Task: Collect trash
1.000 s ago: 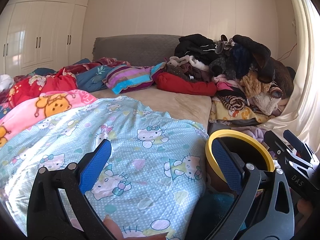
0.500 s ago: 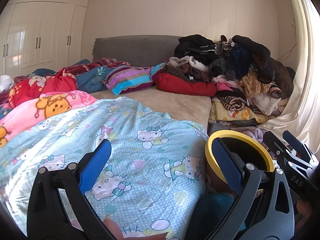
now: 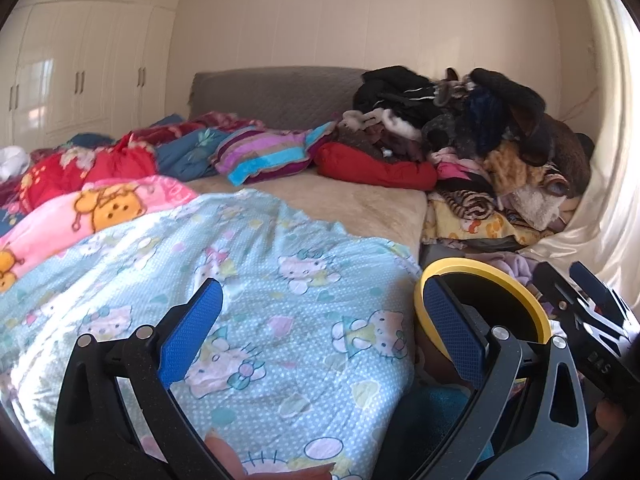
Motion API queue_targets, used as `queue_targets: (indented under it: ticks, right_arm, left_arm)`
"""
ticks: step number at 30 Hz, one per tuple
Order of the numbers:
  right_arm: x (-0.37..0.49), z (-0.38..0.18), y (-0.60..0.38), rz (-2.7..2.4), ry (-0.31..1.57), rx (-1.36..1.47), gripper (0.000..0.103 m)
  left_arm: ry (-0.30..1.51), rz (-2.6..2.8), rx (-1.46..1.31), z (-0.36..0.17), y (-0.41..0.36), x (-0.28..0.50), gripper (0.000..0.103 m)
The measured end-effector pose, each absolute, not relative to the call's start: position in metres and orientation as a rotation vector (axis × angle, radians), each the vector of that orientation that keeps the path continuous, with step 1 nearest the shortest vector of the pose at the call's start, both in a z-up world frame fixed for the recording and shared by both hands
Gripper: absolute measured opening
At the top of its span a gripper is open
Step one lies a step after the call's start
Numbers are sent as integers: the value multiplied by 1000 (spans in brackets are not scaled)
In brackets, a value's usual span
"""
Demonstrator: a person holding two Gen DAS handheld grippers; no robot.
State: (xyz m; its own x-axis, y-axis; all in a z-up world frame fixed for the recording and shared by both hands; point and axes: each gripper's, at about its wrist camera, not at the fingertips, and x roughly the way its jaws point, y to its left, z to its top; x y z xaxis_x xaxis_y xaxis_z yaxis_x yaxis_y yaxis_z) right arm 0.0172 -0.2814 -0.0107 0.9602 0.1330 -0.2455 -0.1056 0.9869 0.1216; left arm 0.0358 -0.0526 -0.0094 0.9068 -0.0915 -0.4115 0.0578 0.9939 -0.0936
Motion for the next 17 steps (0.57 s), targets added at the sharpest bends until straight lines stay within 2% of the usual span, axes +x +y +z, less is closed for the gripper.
queue_targets:
  ticks: [6, 10, 14, 17]
  right_arm:
    - [28, 1, -254, 222, 267, 89, 97]
    - [44, 10, -198, 398, 328, 65, 97]
    - [65, 1, -89, 691, 517, -14, 97]
    - [70, -34, 15, 890, 713, -112, 97]
  left_arm:
    - [475, 25, -157, -12, -17, 40, 92]
    - [540, 206, -260, -23, 53, 38, 92]
    - [610, 475, -354, -45, 153, 18, 92]
    - [660, 689, -388, -73, 230, -8, 92]
